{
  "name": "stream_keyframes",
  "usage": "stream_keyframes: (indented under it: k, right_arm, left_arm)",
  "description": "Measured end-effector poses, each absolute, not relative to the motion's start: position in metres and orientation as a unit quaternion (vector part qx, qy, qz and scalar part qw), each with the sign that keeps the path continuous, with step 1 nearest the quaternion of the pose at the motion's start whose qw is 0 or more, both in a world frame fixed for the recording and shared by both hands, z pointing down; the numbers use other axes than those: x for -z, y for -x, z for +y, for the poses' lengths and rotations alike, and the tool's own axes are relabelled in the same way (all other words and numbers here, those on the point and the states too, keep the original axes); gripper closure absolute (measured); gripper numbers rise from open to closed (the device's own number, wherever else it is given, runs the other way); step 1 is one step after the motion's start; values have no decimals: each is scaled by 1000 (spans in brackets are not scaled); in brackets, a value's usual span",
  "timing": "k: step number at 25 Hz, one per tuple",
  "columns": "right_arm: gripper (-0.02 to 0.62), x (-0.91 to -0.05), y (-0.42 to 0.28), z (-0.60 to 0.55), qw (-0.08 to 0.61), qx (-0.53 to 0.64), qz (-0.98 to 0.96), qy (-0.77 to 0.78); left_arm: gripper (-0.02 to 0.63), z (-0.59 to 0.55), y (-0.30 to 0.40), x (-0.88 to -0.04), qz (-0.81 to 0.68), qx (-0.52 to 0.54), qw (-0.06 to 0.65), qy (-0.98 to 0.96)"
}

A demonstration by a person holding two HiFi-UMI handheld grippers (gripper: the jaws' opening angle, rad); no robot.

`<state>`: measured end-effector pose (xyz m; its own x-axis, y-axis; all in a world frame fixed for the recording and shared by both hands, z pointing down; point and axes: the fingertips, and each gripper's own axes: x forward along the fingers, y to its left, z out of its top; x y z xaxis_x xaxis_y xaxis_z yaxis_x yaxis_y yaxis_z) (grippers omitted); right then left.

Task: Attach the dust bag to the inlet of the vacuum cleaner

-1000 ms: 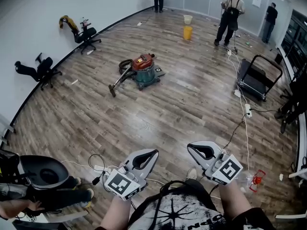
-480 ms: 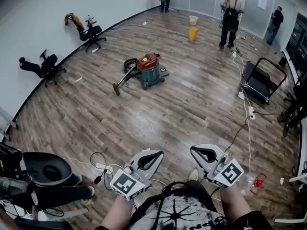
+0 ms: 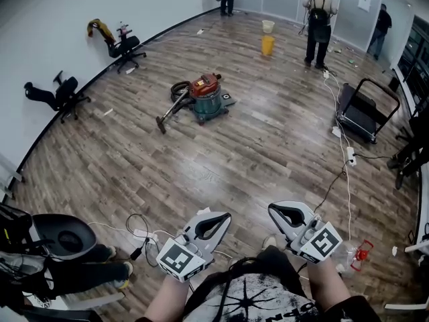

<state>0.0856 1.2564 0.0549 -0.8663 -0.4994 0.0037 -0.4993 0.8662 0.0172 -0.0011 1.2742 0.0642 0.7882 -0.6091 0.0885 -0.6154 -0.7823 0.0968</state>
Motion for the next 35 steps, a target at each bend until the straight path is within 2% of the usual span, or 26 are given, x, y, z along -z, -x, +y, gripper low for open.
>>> stream_keyframes:
  k: [11,14,25,35]
  right_arm:
    - [591,-58,-124,1202,-3,11,-960,-280]
    - [591,-79,-142,1168,18,-10,-961,-277]
    - [591,-71,-246,997,6,-4,-969,-247]
    - [591,-76,-305,913,-32,10,-970,-241]
  left_arm:
    - [604,1215,-37,-81,-304,-32,84,-949]
    - [604,1181,-59,-90,-299,-41,89,-949]
    - [604,1016,-169,-88,-313,-60,89,-944]
    - [604,929,-235,-96,-307,-89,82,-944]
